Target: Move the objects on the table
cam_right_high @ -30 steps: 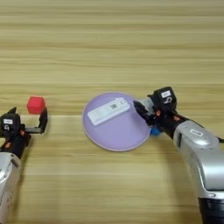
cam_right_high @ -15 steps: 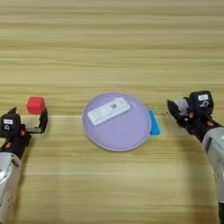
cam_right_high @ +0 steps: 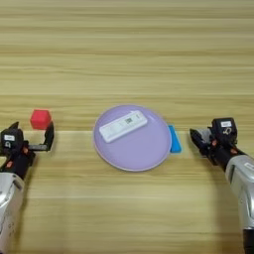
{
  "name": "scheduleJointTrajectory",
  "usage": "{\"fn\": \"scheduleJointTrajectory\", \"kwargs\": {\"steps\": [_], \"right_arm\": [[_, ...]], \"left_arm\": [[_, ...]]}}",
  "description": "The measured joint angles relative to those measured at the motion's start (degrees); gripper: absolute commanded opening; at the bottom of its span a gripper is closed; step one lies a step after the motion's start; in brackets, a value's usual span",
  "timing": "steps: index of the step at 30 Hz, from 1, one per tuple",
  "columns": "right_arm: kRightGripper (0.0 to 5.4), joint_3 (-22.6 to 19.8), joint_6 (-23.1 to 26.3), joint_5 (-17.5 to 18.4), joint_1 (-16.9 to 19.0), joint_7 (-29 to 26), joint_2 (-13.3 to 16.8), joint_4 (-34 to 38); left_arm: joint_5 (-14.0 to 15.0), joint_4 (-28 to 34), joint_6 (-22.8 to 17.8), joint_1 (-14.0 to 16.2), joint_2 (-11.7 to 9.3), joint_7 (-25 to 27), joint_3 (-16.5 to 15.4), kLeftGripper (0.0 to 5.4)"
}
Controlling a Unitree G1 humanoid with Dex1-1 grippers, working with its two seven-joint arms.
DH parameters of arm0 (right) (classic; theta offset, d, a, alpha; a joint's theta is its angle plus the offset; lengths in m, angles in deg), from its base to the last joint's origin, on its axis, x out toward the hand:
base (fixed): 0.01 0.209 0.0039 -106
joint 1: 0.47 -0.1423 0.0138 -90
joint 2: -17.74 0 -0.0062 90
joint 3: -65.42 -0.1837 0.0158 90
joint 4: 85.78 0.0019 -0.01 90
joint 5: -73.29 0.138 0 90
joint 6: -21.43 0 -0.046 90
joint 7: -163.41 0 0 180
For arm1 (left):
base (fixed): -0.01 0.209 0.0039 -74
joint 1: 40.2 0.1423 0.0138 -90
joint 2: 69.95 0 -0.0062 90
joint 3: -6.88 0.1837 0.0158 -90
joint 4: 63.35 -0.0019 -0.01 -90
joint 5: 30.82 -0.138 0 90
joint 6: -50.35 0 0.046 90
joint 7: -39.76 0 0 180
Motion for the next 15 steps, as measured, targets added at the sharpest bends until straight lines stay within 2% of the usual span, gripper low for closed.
{"fn": "scheduleJointTrajectory", "kwargs": {"steps": [6,7,15], "right_arm": [[2.47,0.67,-1.51,-0.87,-0.72,0.14,0.00,-2.71],[2.75,0.74,-1.52,-0.87,-0.75,0.09,0.00,-2.95],[3.63,0.96,-1.55,-0.82,-0.78,0.08,-0.01,-2.89]], "left_arm": [[0.00,-0.01,0.01,-0.18,0.00,0.00,-0.06,5.40],[-0.01,-0.01,0.01,-0.18,0.01,0.00,-0.06,5.40],[-0.01,-0.01,0.01,-0.18,0.02,-0.01,-0.05,5.40]]}}
